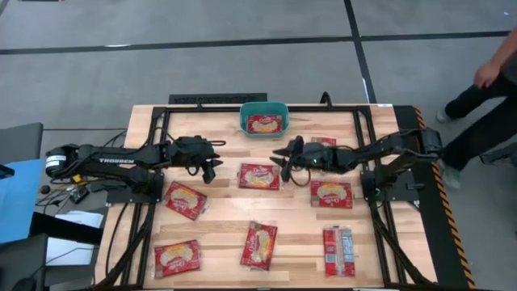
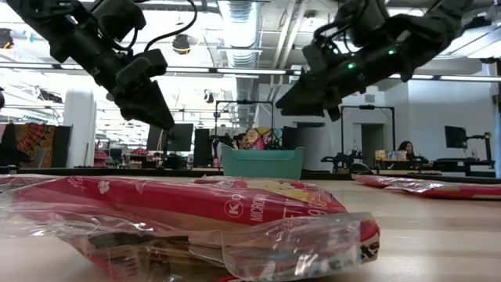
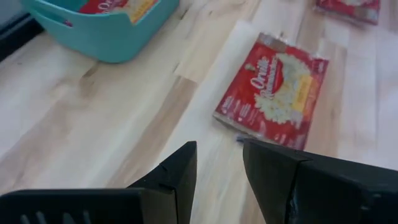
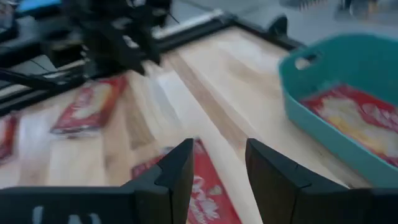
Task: Sort popcorn bags into baskets
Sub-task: Put the red popcorn bag into the blue bin
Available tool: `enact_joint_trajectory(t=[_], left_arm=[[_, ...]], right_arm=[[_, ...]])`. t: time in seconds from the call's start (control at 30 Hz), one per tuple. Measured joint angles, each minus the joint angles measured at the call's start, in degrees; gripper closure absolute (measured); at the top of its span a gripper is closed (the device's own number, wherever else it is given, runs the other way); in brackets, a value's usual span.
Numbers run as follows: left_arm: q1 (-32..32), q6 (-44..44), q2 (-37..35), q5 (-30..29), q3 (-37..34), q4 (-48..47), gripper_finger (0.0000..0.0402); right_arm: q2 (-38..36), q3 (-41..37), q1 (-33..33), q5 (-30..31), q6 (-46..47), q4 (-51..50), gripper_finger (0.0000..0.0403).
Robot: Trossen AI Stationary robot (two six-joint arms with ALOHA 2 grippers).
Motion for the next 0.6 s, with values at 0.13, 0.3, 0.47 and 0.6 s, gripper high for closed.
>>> enact_joint_trajectory(t=[0.13, 0.3, 0.47, 0.6], left_arm=[[-0.02, -1.55, 0.35, 0.83, -1.33, 0.01, 0.0282], [0.0, -1.74, 0.37, 0.16, -2.78, -0.03, 0.0282], [0.0, -0.71, 0.37, -0.14, -2.78, 1.73, 0.0282], [0.0, 1.12, 0.37, -0.69, -2.78, 4.14, 0.0282]], right_arm=[[0.76, 2.88, -2.78, -2.01, 0.25, -6.31, 0.0226], [1.4, 10.51, -8.11, -2.29, -7.17, -17.0, 0.0214], [3.87, 23.17, -15.9, -2.79, -17.38, -31.46, 0.0206], [10.91, 33.81, -22.41, -8.19, -22.84, -41.04, 0.0211]])
